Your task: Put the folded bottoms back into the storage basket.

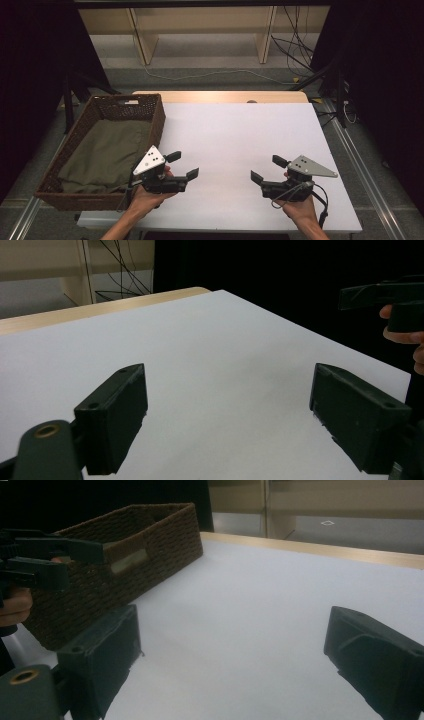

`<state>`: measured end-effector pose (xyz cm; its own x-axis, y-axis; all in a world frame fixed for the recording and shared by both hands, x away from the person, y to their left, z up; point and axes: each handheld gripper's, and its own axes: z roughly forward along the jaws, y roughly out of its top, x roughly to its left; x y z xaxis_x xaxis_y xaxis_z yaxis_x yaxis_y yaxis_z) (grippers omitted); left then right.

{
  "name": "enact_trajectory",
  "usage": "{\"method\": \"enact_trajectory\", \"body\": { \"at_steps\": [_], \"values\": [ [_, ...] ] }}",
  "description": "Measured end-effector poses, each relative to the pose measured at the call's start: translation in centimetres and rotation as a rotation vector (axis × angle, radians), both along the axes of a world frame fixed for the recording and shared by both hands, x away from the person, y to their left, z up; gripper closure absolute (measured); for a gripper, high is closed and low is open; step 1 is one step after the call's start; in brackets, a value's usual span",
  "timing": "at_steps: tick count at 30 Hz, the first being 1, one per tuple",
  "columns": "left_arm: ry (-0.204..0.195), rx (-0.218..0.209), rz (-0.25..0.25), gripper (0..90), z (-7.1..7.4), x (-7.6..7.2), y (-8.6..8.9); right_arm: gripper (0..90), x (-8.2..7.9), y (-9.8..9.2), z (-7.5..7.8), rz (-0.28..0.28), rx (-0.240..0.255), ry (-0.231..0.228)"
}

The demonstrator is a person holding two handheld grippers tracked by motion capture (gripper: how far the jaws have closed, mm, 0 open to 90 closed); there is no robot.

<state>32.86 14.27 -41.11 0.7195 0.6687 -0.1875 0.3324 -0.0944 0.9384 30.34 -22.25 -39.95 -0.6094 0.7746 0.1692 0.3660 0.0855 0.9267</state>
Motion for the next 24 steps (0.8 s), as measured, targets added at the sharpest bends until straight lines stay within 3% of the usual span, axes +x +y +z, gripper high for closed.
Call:
{"method": "enact_trajectory", "body": {
  "at_steps": [24],
  "values": [
    [0.015,-0.031,-0.004,15.5,0.09,0.09,0.14,9.0,0.05,-0.24,0.28,-0.012,0.009,-0.013]
  ]
}}
